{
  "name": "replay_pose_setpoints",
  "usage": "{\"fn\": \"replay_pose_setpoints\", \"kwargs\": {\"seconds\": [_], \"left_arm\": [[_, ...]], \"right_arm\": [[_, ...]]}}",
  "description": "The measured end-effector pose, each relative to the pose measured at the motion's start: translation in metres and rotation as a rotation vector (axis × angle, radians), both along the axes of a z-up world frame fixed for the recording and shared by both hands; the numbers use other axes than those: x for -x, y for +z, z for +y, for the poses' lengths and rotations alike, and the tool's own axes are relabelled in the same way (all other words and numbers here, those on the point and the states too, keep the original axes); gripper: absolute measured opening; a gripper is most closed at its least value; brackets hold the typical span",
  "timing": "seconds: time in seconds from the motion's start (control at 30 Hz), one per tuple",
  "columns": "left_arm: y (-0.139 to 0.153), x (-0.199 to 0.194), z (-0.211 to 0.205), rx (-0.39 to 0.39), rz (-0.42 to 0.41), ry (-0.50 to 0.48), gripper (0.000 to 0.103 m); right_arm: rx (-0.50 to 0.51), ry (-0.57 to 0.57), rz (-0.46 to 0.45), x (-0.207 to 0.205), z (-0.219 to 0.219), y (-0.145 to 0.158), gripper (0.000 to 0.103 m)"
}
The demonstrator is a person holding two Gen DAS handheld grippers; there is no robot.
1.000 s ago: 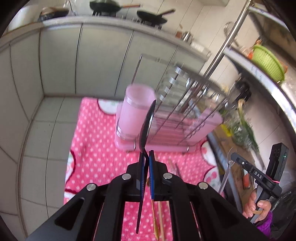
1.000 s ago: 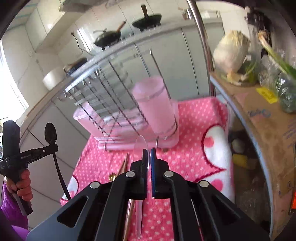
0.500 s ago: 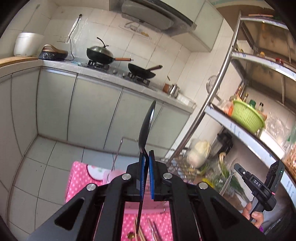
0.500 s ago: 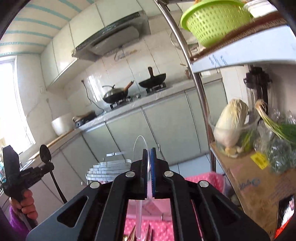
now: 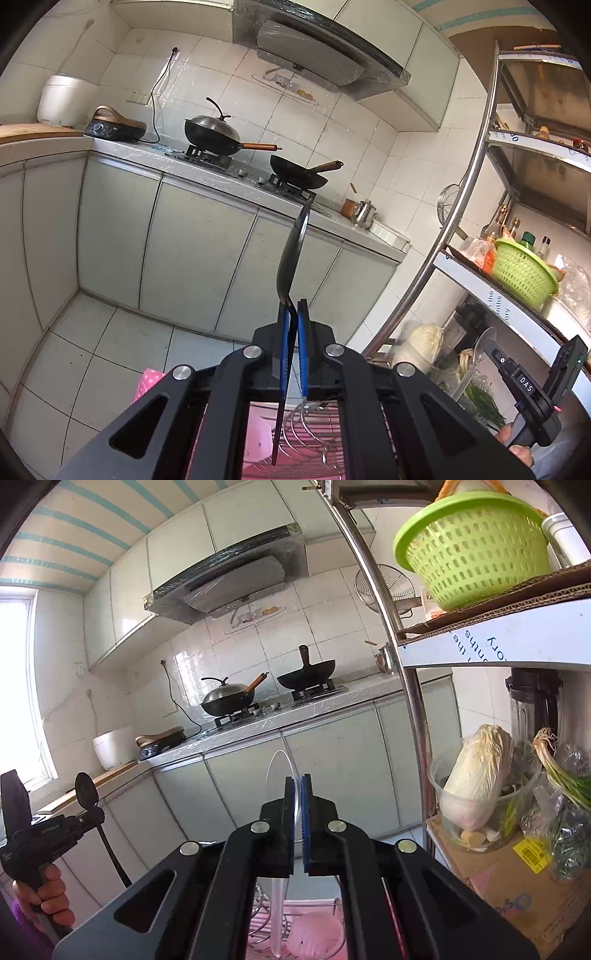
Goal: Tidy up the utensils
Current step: 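Drop the black spoon into a pink cup while the right tool drops the clear spoon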
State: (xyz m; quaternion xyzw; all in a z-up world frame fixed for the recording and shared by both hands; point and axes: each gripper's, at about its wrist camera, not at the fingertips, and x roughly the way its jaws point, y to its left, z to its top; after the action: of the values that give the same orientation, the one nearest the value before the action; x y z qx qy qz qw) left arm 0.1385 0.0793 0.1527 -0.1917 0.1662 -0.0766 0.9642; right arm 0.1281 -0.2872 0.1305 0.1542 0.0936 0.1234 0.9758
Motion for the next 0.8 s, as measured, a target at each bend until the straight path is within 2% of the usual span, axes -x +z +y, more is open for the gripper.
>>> {"fn": "replay_pose_setpoints", "kwargs": {"seconds": [0.17, 0.3, 0.53, 0.8], "left_arm": [[-0.013, -0.011, -0.004, -0.063, -0.035, 0.032, 0.004], [-0.033, -0.023, -0.007, -0.09, -0.014, 0.039, 0.004], [-0.076, -0.033, -0.006, -0.075, 0.11, -0.012, 0.004], [-0.114, -0.045, -0.01, -0.049, 0.259, -0.062, 0.004]], "right_arm": [[0.074, -0.049, 0.001, -0.013, 0.006, -0.015, 0.003], [0.115, -0.046, 0.018, -0.021, 0.015, -0.034, 0.003], [0.13, 0.007, 0.152, -0.029, 0.026, -0.073, 0.003], [0.111, 0.035, 0.298, -0.033, 0.025, -0.1, 0.004]]}}
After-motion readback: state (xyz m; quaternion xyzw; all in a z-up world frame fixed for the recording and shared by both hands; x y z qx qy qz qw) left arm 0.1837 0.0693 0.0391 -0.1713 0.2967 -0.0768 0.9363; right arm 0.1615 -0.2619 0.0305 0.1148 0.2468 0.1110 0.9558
